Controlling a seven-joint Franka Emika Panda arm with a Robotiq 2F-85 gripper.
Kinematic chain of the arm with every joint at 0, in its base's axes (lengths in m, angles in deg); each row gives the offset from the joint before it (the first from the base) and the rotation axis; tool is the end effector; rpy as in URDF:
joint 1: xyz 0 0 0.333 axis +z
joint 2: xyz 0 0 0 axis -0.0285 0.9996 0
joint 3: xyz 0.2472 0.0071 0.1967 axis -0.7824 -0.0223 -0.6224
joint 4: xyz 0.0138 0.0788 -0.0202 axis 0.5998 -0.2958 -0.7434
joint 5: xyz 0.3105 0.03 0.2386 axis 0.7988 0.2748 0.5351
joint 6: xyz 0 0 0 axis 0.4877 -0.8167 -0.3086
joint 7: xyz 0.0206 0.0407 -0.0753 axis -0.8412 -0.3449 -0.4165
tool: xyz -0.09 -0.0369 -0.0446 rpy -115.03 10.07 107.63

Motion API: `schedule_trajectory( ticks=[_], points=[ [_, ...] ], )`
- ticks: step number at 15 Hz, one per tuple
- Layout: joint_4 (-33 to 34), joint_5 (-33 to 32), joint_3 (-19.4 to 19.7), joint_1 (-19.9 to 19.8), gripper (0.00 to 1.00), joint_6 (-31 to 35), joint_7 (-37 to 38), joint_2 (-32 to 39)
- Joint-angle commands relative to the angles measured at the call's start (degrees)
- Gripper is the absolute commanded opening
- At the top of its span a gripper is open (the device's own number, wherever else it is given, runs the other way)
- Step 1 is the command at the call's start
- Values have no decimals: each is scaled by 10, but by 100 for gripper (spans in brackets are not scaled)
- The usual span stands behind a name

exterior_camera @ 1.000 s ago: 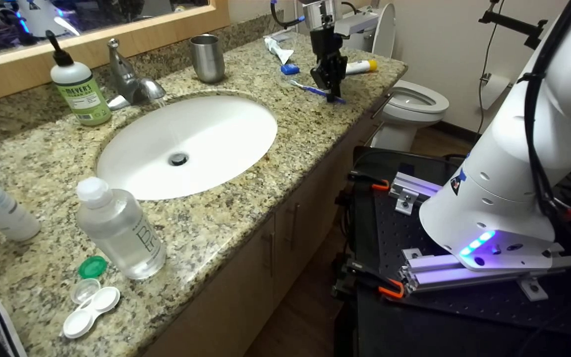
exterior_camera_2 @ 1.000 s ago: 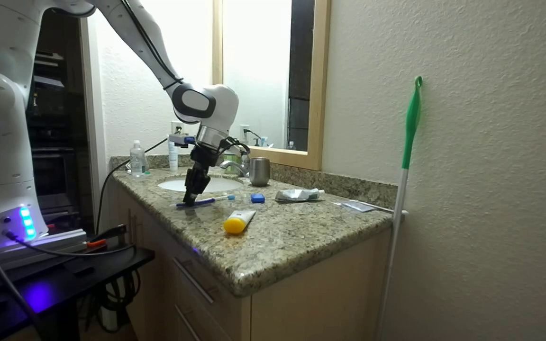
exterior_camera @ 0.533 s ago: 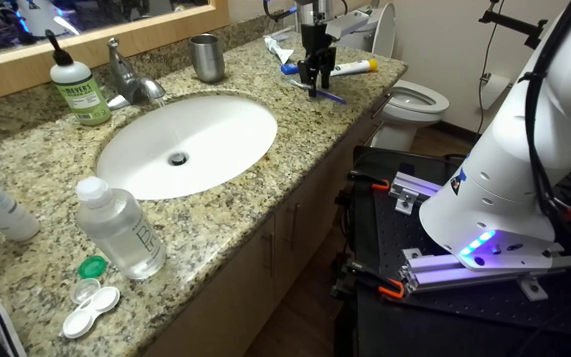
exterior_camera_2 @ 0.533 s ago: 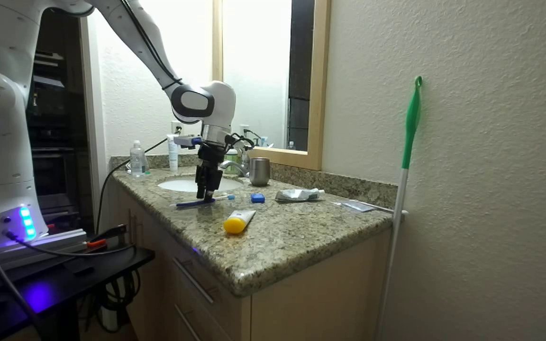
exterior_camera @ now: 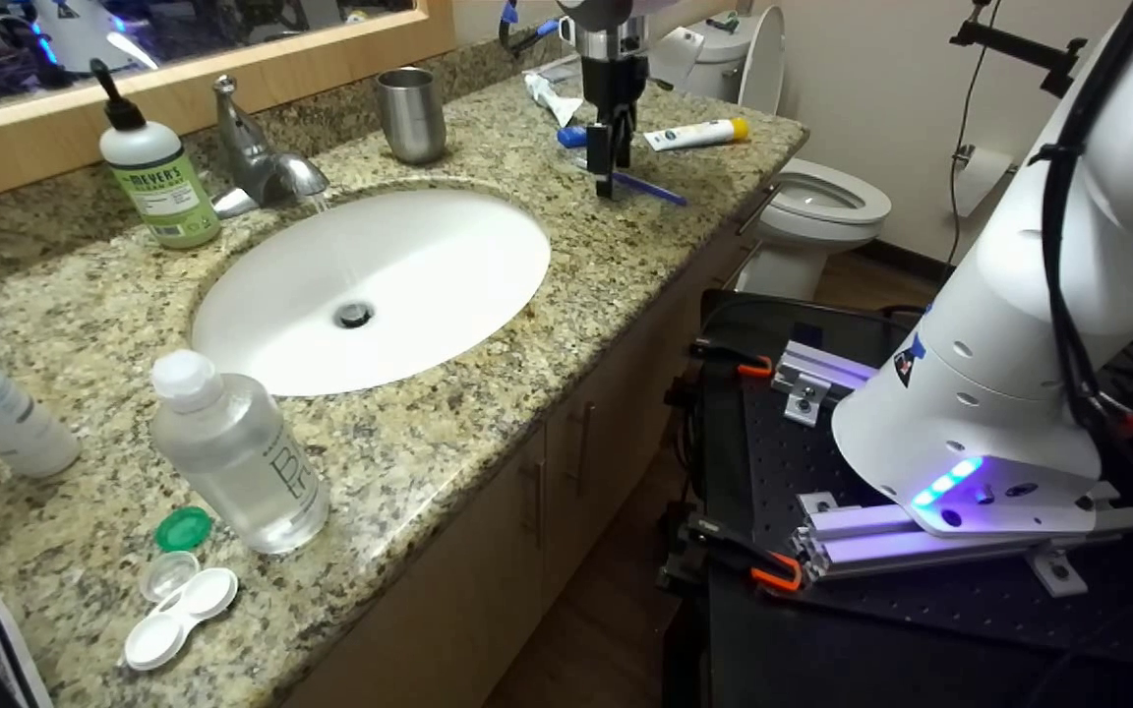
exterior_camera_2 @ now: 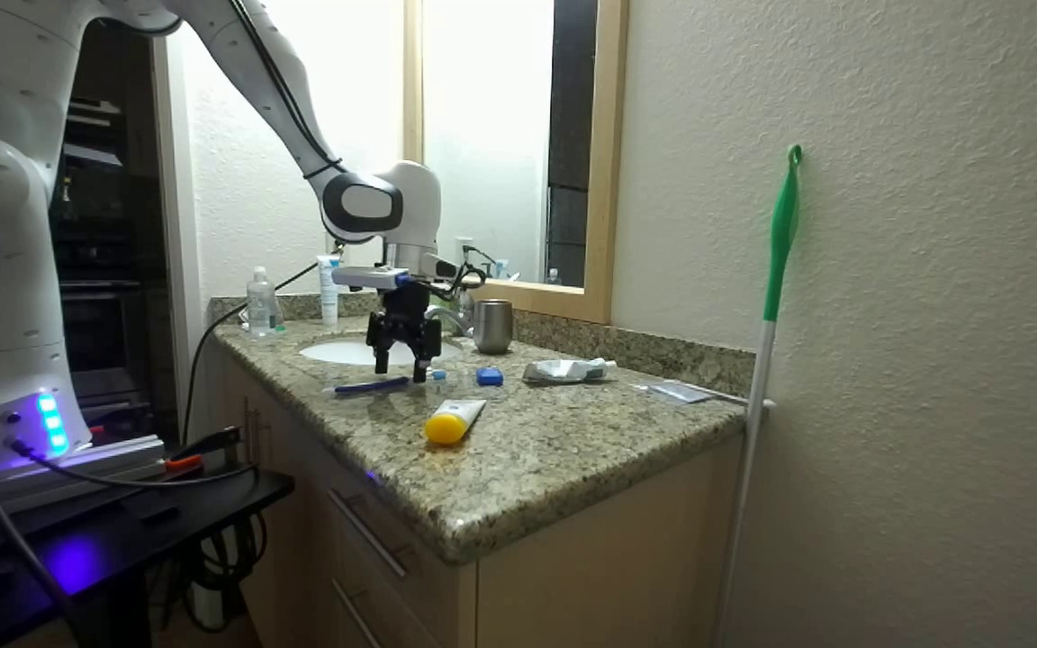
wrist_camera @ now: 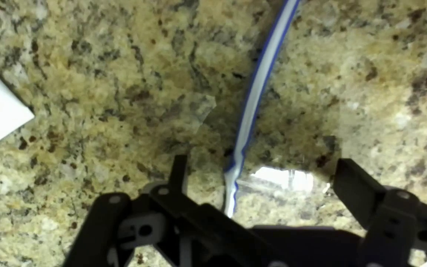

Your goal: Turn the faucet handle upwards pick up the toothbrush wash it and then place it in the cup afterward turn the faucet handle downwards

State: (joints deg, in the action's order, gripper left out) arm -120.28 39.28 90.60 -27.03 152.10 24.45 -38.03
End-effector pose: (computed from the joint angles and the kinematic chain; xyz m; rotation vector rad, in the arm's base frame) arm 0.3563 -0.3520 0.2255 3.1133 -0.2317 -0.1815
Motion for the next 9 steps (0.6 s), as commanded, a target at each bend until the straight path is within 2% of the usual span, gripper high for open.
schedule_trajectory(
  ticks=[1,2,3,4,5,9],
  points=[
    [15,61,-26,-45,100,58,-115,33],
    [25,119,-46,-65,100,59,-157,40],
    [5,61,-16,-31,100,41,-92,15],
    [10,90,-23,-42,100,43,-122,17],
    [15,89,-25,-39,100,34,-116,25],
    [14,42,-13,-11,100,48,-28,32]
  ],
)
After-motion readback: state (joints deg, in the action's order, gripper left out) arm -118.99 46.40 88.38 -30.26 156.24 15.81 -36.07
